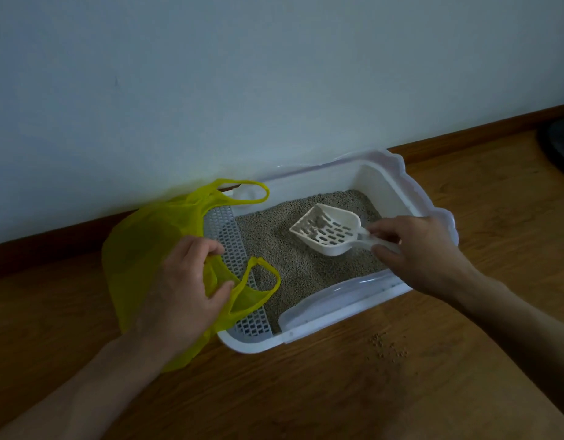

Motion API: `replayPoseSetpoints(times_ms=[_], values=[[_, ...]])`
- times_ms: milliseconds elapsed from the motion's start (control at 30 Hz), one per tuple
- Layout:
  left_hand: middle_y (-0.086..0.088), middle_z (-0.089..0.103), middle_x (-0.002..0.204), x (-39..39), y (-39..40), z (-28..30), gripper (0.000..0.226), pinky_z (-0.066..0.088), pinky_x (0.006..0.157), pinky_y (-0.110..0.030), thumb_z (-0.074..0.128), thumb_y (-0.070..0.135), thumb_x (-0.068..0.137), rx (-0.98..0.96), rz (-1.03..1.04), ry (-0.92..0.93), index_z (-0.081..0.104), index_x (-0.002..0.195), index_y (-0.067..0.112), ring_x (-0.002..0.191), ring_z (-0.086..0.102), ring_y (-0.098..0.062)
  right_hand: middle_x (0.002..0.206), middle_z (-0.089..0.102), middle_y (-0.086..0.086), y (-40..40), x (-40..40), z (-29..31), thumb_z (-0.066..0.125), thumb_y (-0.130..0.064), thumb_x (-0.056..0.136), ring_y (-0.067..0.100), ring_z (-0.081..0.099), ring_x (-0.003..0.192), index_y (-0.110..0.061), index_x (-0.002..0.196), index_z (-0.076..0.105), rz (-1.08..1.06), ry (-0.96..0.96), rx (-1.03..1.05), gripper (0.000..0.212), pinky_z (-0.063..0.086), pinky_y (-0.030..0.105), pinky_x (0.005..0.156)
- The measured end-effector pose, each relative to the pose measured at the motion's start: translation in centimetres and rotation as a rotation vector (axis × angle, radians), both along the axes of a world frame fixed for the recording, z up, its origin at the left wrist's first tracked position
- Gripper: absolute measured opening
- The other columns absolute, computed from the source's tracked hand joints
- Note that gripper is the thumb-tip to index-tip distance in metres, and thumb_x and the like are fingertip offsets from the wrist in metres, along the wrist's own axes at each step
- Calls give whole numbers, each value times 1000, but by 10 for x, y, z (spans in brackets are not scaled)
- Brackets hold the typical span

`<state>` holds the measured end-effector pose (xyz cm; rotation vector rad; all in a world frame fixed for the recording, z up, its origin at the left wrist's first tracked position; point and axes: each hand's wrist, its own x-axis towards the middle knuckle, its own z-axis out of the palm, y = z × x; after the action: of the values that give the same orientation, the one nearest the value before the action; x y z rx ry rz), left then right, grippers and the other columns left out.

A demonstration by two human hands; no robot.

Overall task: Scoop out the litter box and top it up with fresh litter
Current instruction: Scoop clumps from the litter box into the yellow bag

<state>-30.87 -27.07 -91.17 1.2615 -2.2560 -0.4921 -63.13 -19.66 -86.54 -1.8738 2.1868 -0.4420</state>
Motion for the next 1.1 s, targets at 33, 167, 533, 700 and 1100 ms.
replayPoseSetpoints(times_ms=[33,167,533,700,1100], values=[[6,52,101,0,0,0,49,33,77,-12,89,13,66,-4,-2,3,60,105,14,87,43,-1,77,70,-8,0,1,0,67,-15,86,5,60,66,-20,109,72,-6,3,-17,24,54,34,60],[5,53,100,0,0,2,49,34,78,-13,90,12,65,-3,6,8,60,104,14,86,43,-3,80,69,-5,2,2,1,68,-12,85,9,61,71,-17,108,72,-7,16,-77,24,55,40,66],[5,53,100,3,3,8,50,32,80,-7,90,8,63,-16,1,17,61,103,13,87,41,2,76,64,-2,6,10,1,65,-10,86,9,56,62,-14,99,72,6,39,-99,15,52,38,56],[5,53,100,6,4,11,50,28,84,4,90,7,63,-24,-14,14,61,104,11,86,40,2,73,67,-2,2,12,1,65,-13,85,9,56,61,-16,96,73,42,24,-64,13,51,37,55],[4,54,100,10,5,14,50,33,79,-10,90,8,62,-30,3,37,62,104,11,87,41,1,79,68,-6,4,29,10,67,-11,83,6,58,65,-19,106,73,19,-16,-110,24,53,36,56]])
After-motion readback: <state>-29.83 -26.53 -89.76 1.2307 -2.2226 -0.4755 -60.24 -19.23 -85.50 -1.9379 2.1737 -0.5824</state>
